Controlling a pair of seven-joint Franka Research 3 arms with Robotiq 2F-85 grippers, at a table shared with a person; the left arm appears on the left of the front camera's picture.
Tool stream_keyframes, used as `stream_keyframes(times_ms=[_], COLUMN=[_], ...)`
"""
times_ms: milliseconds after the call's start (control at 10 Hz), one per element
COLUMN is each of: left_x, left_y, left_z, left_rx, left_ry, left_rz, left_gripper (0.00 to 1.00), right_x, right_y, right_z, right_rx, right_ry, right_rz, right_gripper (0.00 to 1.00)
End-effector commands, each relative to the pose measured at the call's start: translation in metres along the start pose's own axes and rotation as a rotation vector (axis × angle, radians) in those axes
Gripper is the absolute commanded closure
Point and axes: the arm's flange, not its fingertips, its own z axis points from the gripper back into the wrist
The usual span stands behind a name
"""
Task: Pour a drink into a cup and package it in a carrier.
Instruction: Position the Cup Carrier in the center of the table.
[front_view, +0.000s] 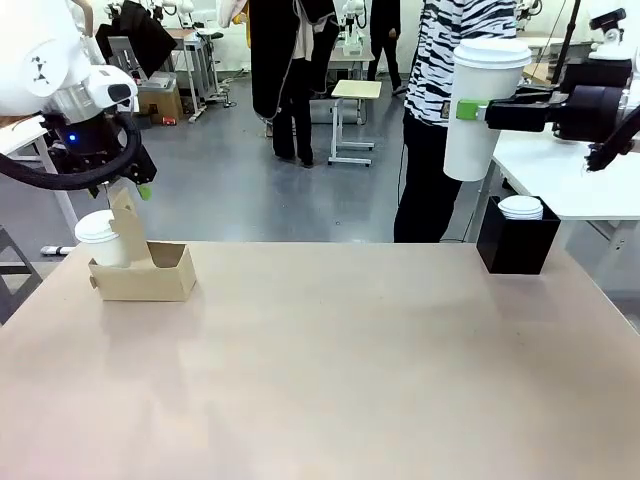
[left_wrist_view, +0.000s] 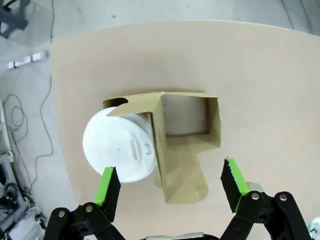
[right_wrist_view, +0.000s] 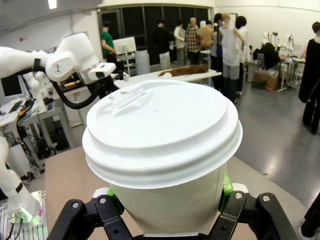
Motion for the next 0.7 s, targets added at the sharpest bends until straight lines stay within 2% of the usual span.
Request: stream_keyframes(times_ms=[0,100,200,300,400,600], left_x=[0.0044,0.0052,0.0072,0.0086,0.0098,0.0095], left_y=[0.0084,0.0116,0.0129,0.0142,0.0151,0.0114], left_z=[-0.0024,-0.006,-0.0079,-0.0091,-0.0104,-0.0122], left_rx=[0.041,0.045,0.048,0.05,0.052,0.046], left_ry=[-0.011,-0.012,-0.008,-0.008,-0.014,-0.017], left_rz=[0.043,0.036,0.049,0.048,0.051,0.054], left_gripper=[0.0,0.14,0.6,0.73,1.0,1.0], right_x=[0.0043,0.0043,0.0043,0.0043,0.0043,0.0043], right_y=[0.0012,0.0012,0.0012,0.0012,0.0012,0.0012], right_z=[-0.0001,-0.0001,-0.0001,-0.0001,-0.0001,-0.0001], right_rx=[0.0,0.0,0.0,0.0,0.0,0.0], right_ry=[-0.011,-0.011,-0.011,-0.011,-0.011,-0.011], right_rz=[0.0,0.0,0.0,0.0,0.0,0.0], right_gripper=[0.19,0.19,0.19,0.19,0.19,0.19])
